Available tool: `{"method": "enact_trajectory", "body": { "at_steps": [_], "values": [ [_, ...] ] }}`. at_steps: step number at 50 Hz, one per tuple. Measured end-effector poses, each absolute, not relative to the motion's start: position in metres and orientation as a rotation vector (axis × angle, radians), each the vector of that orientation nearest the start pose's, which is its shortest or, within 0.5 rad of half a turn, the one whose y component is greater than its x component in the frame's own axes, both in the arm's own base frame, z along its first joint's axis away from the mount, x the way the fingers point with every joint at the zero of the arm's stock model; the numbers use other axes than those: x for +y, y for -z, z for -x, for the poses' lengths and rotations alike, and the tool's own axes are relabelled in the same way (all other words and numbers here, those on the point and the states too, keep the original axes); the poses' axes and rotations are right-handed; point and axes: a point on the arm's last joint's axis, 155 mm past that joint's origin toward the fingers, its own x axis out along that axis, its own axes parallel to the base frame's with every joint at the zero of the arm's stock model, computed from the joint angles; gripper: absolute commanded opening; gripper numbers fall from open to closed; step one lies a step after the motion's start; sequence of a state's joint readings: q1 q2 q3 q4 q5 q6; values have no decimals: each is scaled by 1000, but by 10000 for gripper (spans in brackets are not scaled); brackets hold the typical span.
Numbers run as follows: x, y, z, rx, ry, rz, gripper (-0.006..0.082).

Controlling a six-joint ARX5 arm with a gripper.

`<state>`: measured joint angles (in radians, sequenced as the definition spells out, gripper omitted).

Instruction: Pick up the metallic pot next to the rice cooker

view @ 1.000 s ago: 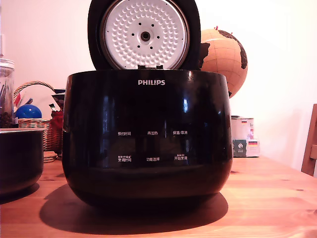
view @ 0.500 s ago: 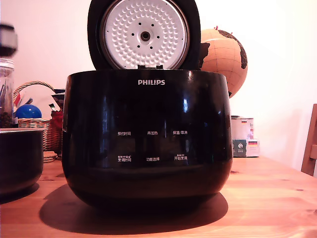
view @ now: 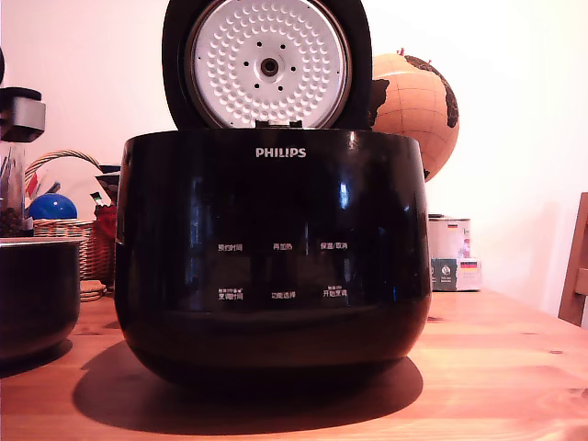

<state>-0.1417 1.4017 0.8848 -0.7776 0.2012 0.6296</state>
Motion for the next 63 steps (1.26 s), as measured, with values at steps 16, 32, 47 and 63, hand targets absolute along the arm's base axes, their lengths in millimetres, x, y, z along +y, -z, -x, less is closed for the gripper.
{"method": "enact_trajectory", "body": {
  "at_steps": [16, 32, 47, 63],
  "values": [
    [-73, -79, -264, 1271, 681, -546, -19],
    [-70, -133, -265, 1306, 606, -686, -19],
    [-71, -174, -251, 1272, 572, -718, -19],
    [-75, -233, -257, 1061, 528, -705, -19]
  ]
}}
